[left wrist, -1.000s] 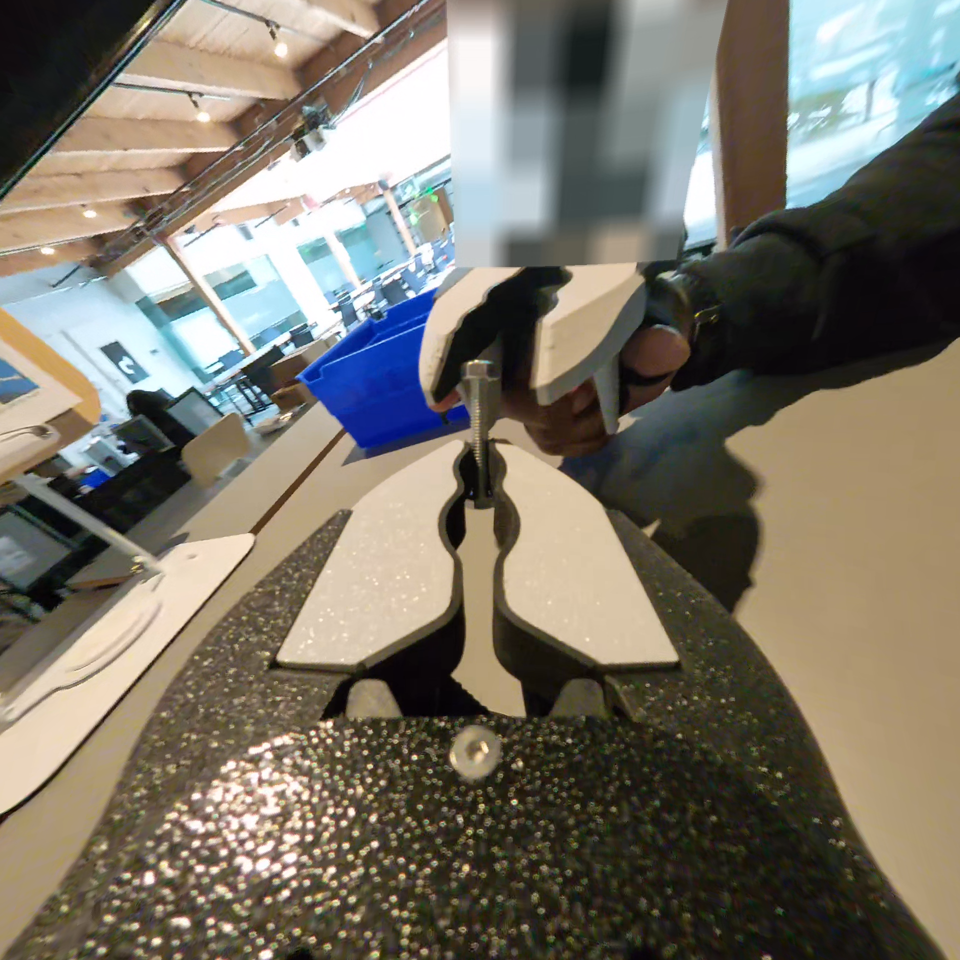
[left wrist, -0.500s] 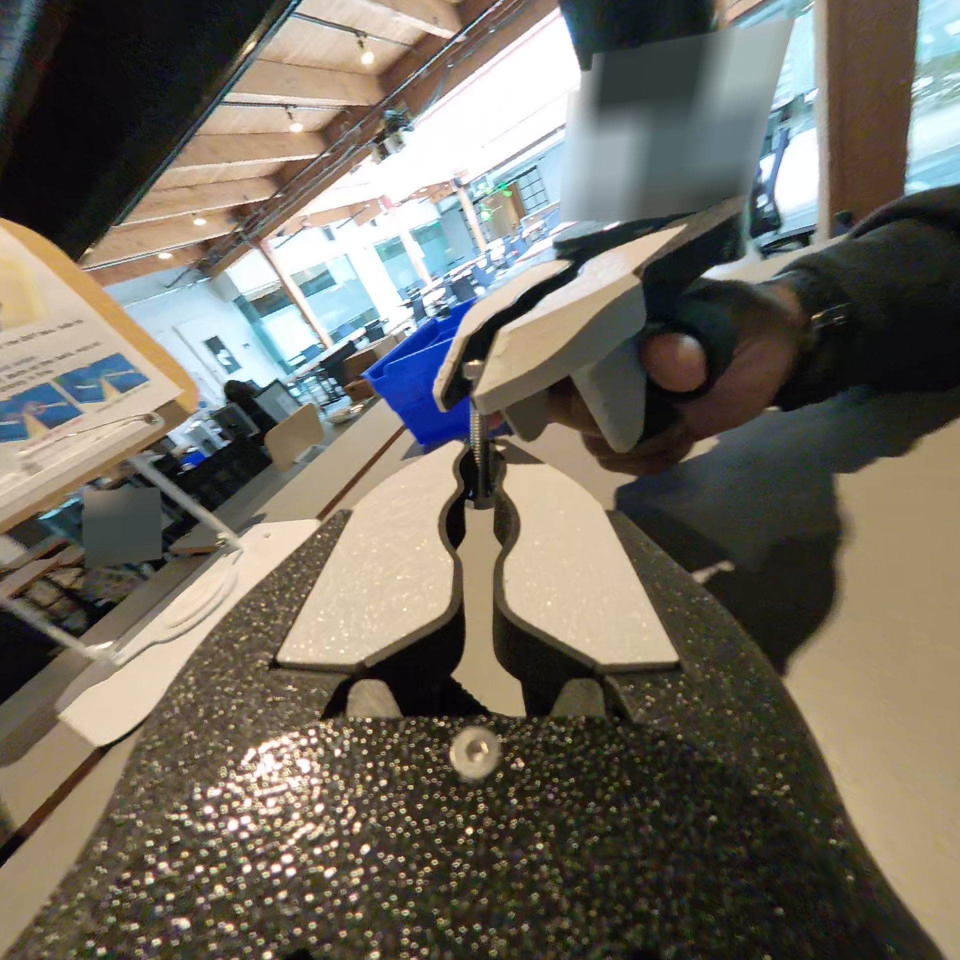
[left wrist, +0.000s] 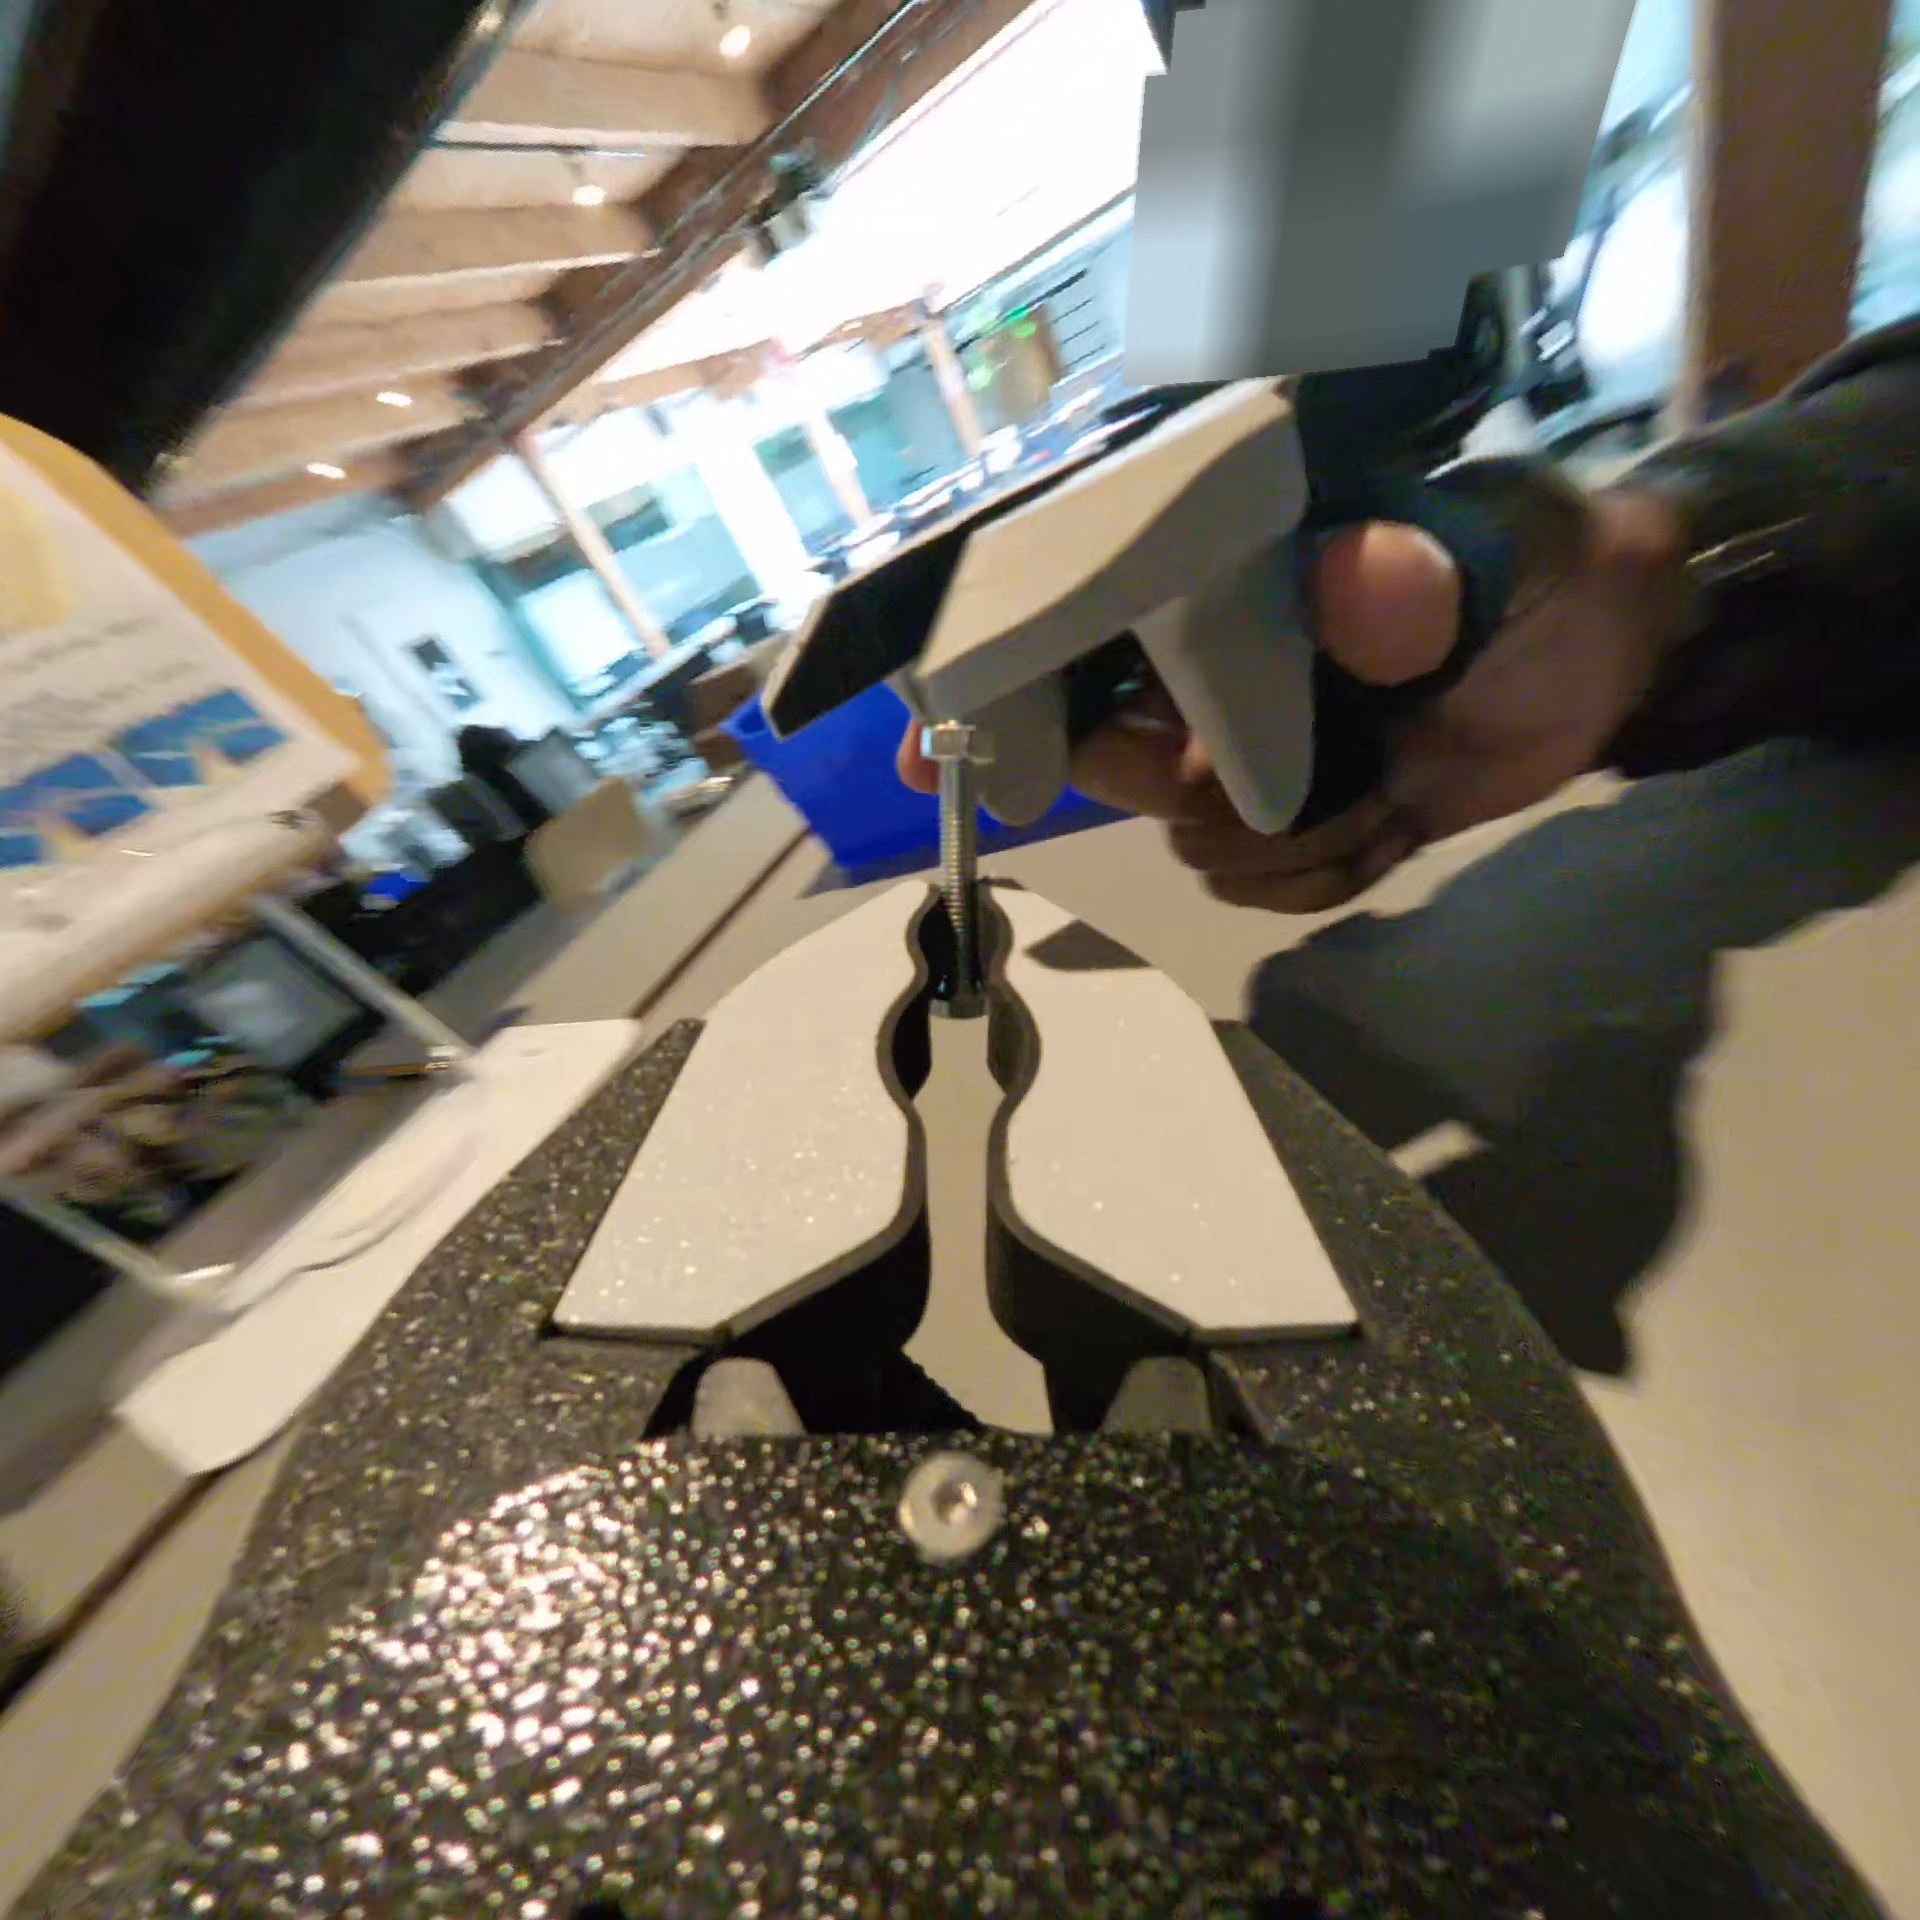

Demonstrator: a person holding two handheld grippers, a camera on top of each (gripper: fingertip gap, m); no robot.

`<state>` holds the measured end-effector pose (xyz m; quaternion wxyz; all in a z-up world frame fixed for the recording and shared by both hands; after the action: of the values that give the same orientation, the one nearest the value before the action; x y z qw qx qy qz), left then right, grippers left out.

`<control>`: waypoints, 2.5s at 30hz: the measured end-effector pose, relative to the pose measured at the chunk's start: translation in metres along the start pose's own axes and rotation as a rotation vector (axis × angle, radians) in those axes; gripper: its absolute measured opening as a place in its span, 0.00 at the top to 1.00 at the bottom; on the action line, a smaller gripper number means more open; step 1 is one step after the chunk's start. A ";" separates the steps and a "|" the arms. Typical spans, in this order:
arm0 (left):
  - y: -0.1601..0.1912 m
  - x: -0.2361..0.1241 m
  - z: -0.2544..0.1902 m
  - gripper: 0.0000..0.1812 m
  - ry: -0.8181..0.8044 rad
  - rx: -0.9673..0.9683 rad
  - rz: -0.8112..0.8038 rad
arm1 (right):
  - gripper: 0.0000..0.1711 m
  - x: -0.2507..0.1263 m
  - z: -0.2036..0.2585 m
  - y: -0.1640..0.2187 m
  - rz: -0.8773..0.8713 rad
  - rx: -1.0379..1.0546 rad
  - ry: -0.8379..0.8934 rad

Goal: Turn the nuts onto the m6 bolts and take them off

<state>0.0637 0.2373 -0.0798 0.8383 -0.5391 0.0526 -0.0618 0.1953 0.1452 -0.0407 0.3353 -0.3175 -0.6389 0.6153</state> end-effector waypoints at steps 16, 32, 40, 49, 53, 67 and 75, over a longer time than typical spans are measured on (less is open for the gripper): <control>0.001 0.000 0.002 0.97 -0.016 -0.035 -0.006 | 0.94 0.002 0.002 0.006 0.095 -0.057 0.002; 0.002 -0.001 0.006 0.97 0.056 -0.141 -0.034 | 0.81 -0.002 -0.002 0.004 0.087 -0.019 -0.043; 0.003 0.001 0.002 0.97 0.144 -0.181 -0.042 | 0.94 0.000 0.006 0.006 0.122 -0.125 -0.043; 0.003 0.005 -0.004 0.97 -0.259 0.294 0.210 | 0.94 0.010 0.006 0.017 0.130 0.289 0.253; 0.001 0.005 -0.005 0.97 -0.223 0.232 0.159 | 0.87 0.010 0.001 0.017 0.085 0.354 0.162; 0.003 0.000 0.004 0.97 0.124 -0.211 -0.042 | 0.81 -0.005 -0.001 0.008 0.165 -0.079 -0.092; 0.004 0.002 -0.001 0.97 0.013 -0.069 0.036 | 0.94 0.001 0.000 0.011 0.158 -0.011 0.022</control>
<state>0.0659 0.2374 -0.0835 0.8199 -0.5662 0.0696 -0.0484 0.1944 0.1462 -0.0516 0.2907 -0.3755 -0.6117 0.6327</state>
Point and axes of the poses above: each gripper's, where its closed fingertips meet, x out along the fingers, y out of its underside, z = x × y across the jaws, the point moved 10 cm from there along -x, back along the fingers, and after that the axes turned 1 degree about z, right-handed, at the moved point
